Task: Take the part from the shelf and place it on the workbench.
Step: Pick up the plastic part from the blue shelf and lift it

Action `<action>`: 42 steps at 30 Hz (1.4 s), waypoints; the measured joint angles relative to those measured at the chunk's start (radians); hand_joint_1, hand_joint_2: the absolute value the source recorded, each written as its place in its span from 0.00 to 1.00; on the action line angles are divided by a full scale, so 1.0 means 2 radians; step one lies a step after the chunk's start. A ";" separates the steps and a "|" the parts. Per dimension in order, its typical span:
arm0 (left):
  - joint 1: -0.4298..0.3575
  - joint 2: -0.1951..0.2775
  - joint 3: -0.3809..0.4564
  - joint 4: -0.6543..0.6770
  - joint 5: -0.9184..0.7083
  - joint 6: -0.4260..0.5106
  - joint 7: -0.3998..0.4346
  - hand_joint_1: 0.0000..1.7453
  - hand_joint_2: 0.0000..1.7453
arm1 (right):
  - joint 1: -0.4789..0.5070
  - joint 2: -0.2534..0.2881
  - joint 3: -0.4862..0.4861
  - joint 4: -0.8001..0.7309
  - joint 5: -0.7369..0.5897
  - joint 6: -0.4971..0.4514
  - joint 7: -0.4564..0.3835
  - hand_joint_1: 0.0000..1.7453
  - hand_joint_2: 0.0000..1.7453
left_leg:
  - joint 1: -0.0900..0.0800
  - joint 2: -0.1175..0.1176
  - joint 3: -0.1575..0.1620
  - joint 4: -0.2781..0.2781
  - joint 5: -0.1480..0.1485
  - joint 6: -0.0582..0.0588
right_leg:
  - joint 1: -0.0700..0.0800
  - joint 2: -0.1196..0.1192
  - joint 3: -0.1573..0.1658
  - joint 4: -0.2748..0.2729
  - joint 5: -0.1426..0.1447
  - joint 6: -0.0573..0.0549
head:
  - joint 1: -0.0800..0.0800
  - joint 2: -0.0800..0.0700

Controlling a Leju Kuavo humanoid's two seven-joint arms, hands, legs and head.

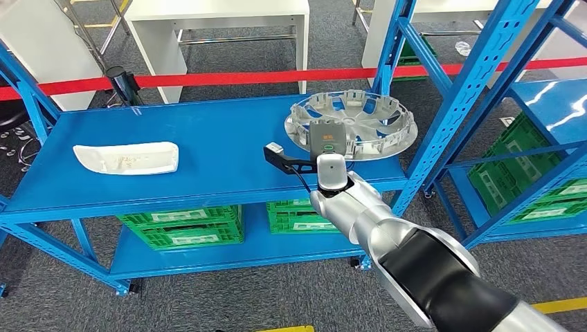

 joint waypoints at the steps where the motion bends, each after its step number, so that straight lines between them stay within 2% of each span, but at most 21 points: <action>1: 0.000 0.000 0.000 0.000 0.001 0.000 -0.001 0.00 0.00 | -0.005 0.000 0.000 0.000 0.000 0.006 0.004 1.00 1.00 | 0.000 0.000 0.000 0.000 0.000 0.000 | 0.000 0.000 0.000 0.000 0.000 0.000 | 0.000 0.000; 15: 0.000 -0.002 0.000 0.000 0.013 0.000 -0.011 0.00 0.00 | -0.058 -0.001 0.004 0.004 0.020 0.039 0.019 1.00 1.00 | 0.000 0.000 0.000 0.000 0.000 0.000 | 0.000 0.000 0.000 0.000 0.000 0.000 | 0.000 0.000; 19: 0.000 -0.002 0.000 0.000 0.013 0.000 -0.024 0.00 1.00 | -0.063 -0.001 0.006 0.004 0.023 0.040 0.017 1.00 1.00 | 0.000 0.000 0.000 0.000 0.000 0.000 | 0.000 0.000 0.000 0.000 0.000 0.000 | 0.000 0.000; 42: -0.001 -0.004 0.000 0.000 0.013 0.000 -0.034 0.00 1.00 | -0.065 -0.001 0.008 0.005 0.026 0.044 0.018 1.00 1.00 | 0.000 0.000 0.000 0.000 0.000 0.000 | 0.000 0.000 0.000 0.000 0.000 0.000 | 0.000 0.000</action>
